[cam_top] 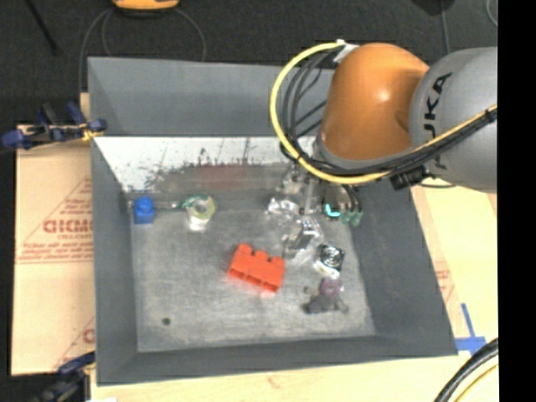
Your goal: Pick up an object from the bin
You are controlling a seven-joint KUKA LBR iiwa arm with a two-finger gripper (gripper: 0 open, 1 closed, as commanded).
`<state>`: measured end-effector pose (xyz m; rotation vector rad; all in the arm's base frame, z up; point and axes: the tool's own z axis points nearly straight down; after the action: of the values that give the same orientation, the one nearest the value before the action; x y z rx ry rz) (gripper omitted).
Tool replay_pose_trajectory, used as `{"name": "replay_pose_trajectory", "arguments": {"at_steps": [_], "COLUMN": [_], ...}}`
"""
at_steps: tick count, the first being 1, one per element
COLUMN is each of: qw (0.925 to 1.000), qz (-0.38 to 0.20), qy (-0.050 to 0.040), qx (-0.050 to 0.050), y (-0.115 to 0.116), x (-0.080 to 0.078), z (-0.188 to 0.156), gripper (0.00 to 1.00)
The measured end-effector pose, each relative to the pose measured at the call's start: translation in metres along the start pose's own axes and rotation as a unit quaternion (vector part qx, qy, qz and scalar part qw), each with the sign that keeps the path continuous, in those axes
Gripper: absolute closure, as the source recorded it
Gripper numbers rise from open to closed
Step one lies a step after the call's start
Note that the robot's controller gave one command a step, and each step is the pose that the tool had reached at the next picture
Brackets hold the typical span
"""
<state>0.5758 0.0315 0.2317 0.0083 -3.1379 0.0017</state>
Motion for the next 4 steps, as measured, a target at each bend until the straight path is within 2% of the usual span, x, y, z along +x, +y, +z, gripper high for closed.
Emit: {"name": "replay_pose_trajectory", "arguments": {"at_steps": [1, 3, 4], "qw": [0.9967, 0.9841, 0.9706], "qz": [0.081, 0.177, 0.241], "qy": [-0.0057, -0.0020, -0.0031], "qx": [-0.002, -0.002, -0.004], "y": [0.008, 0.012, 0.004], "x": [0.027, 0.037, 0.036], "z": [0.147, 0.126, 0.156], "gripper": [0.00, 0.00, 0.00]}}
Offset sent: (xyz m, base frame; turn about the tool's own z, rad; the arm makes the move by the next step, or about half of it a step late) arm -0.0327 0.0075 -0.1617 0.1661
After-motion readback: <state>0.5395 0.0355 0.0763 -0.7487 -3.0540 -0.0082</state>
